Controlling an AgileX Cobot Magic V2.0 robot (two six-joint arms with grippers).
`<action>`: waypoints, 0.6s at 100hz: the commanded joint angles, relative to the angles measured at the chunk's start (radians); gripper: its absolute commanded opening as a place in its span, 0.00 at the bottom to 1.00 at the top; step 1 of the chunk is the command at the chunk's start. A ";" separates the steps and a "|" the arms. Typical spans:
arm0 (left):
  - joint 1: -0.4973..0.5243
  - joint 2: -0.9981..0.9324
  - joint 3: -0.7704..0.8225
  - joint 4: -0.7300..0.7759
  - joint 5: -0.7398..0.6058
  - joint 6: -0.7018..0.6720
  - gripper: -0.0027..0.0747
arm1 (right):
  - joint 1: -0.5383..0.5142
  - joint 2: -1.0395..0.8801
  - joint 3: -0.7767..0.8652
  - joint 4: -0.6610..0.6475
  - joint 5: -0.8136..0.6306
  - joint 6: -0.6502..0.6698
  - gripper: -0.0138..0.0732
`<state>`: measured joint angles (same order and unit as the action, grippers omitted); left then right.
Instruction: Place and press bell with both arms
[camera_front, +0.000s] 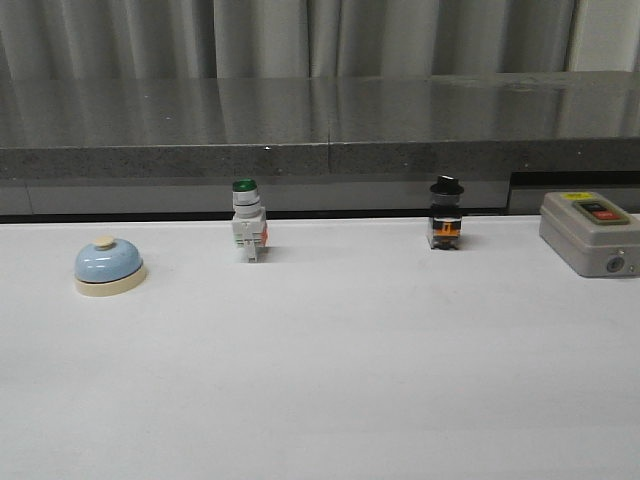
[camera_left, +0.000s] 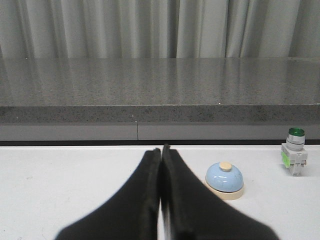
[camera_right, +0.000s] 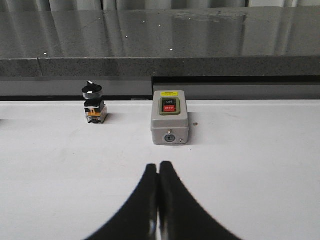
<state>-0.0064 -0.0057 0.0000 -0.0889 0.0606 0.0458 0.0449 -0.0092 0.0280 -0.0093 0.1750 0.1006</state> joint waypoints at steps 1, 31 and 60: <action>0.003 -0.034 0.024 -0.008 -0.093 -0.002 0.01 | -0.007 -0.009 -0.001 -0.012 -0.074 0.000 0.08; 0.003 -0.034 0.024 -0.008 -0.096 -0.002 0.01 | -0.007 -0.009 -0.001 -0.012 -0.074 0.000 0.08; 0.003 -0.005 -0.081 -0.019 -0.055 -0.004 0.01 | -0.007 -0.009 -0.001 -0.012 -0.074 0.000 0.08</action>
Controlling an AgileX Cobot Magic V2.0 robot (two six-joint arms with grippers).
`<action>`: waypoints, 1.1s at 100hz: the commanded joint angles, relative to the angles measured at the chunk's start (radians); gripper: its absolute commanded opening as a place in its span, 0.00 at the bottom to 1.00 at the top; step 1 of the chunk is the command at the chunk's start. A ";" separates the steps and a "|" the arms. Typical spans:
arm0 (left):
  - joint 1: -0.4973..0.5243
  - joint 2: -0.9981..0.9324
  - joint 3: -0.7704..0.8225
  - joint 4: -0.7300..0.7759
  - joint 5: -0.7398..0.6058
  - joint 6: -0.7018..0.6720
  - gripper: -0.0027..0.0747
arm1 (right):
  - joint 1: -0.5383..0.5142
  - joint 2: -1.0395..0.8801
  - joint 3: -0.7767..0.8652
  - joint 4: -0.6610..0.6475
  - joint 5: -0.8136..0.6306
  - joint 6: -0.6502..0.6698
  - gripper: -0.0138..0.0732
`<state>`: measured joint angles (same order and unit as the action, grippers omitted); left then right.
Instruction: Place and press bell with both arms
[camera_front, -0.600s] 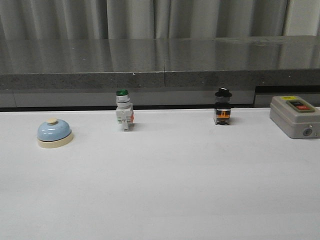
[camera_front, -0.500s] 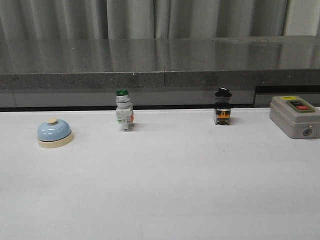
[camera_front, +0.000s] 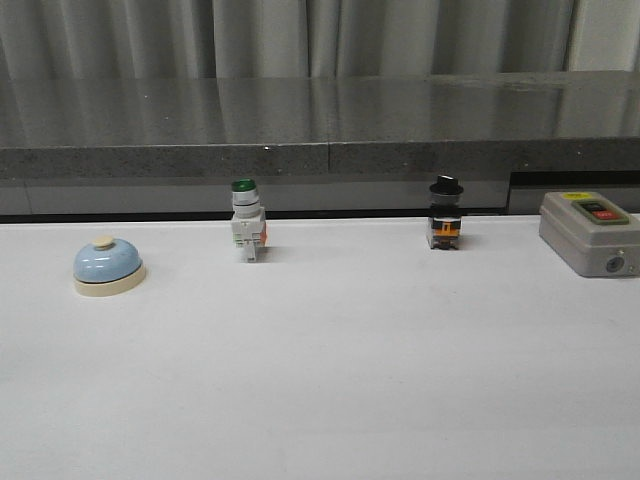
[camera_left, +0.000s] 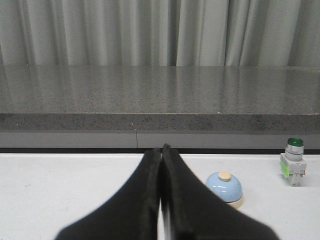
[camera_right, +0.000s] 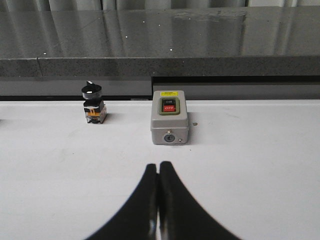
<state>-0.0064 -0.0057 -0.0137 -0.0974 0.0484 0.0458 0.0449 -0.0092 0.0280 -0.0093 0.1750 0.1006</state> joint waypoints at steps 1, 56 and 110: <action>0.003 -0.002 -0.072 -0.010 -0.040 -0.004 0.01 | -0.007 -0.009 -0.001 -0.012 -0.074 0.000 0.08; -0.040 0.488 -0.482 -0.007 0.144 -0.004 0.01 | -0.007 -0.009 -0.001 -0.012 -0.074 0.000 0.08; -0.095 1.175 -0.898 -0.042 0.380 -0.002 0.08 | -0.007 -0.009 -0.001 -0.012 -0.074 0.000 0.08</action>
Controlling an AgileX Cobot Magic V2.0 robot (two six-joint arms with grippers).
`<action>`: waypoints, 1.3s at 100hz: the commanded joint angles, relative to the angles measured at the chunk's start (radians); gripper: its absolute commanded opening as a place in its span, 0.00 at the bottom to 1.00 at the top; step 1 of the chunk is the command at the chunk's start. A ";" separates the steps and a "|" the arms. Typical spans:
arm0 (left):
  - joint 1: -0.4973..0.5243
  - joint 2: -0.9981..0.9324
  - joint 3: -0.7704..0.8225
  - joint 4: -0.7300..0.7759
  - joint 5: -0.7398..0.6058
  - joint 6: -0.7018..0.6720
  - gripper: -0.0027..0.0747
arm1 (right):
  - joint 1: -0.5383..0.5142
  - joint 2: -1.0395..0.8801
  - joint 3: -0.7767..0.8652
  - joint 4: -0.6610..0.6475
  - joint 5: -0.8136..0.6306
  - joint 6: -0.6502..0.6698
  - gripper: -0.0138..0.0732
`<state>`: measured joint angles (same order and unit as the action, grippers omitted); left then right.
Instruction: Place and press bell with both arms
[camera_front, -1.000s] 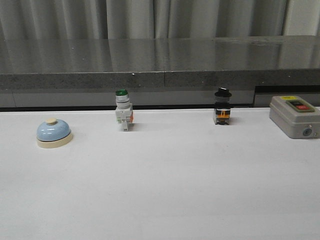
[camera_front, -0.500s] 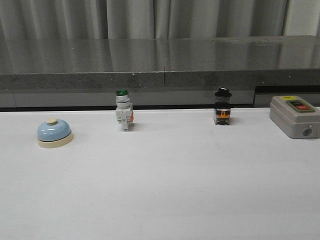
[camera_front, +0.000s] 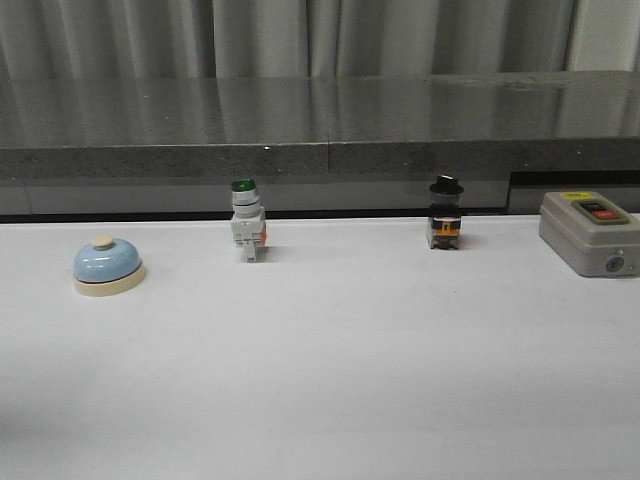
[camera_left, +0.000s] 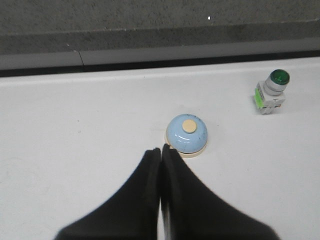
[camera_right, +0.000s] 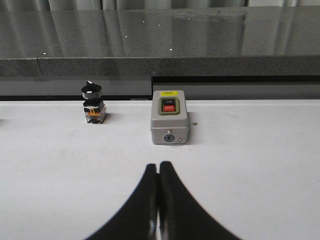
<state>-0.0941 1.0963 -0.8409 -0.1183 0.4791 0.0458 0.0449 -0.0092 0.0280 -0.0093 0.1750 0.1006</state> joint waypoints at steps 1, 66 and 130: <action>-0.008 0.081 -0.074 -0.024 -0.051 -0.002 0.09 | -0.007 -0.009 -0.001 -0.012 -0.074 0.000 0.08; -0.115 0.682 -0.435 -0.066 0.093 -0.002 0.89 | -0.007 -0.009 -0.001 -0.012 -0.074 0.000 0.08; -0.115 0.875 -0.562 -0.048 0.127 -0.006 0.77 | -0.007 -0.009 -0.001 -0.012 -0.074 0.000 0.08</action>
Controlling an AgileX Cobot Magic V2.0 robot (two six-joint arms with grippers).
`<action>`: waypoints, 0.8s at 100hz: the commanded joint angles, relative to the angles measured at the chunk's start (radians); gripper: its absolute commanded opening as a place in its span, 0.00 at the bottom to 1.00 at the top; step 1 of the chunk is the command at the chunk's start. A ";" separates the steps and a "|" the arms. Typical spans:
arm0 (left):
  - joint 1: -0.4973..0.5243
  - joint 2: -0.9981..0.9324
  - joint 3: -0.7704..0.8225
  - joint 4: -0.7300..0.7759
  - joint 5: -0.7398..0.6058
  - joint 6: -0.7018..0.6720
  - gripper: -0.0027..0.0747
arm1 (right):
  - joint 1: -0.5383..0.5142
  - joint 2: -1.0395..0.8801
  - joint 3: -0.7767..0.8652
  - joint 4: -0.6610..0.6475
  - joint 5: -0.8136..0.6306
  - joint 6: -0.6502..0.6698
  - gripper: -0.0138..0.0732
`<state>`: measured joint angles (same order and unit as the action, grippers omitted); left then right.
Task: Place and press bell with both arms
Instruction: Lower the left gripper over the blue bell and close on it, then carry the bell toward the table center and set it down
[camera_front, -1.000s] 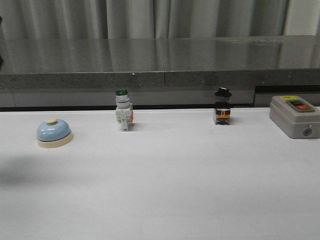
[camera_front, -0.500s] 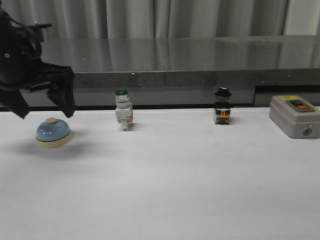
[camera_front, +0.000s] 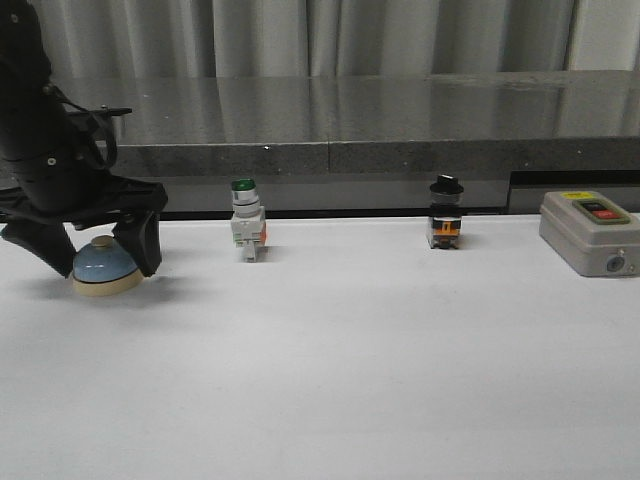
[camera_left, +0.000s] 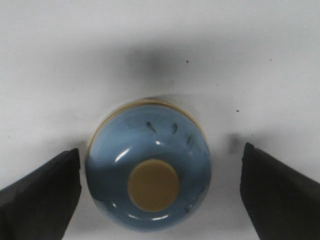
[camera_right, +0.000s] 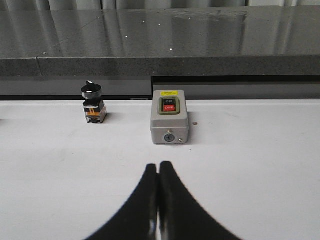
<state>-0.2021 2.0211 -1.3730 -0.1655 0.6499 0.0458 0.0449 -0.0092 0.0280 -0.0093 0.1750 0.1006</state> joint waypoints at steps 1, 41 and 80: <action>-0.007 -0.050 -0.030 -0.001 -0.046 -0.006 0.76 | -0.007 -0.009 -0.001 -0.012 -0.074 0.000 0.08; -0.011 -0.064 -0.030 -0.001 -0.034 -0.006 0.45 | -0.007 -0.009 -0.001 -0.012 -0.074 0.000 0.08; -0.215 -0.129 -0.030 -0.010 0.005 0.011 0.44 | -0.007 -0.009 -0.001 -0.012 -0.074 0.000 0.08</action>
<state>-0.3577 1.9535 -1.3730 -0.1555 0.6650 0.0532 0.0449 -0.0092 0.0280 -0.0093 0.1750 0.1006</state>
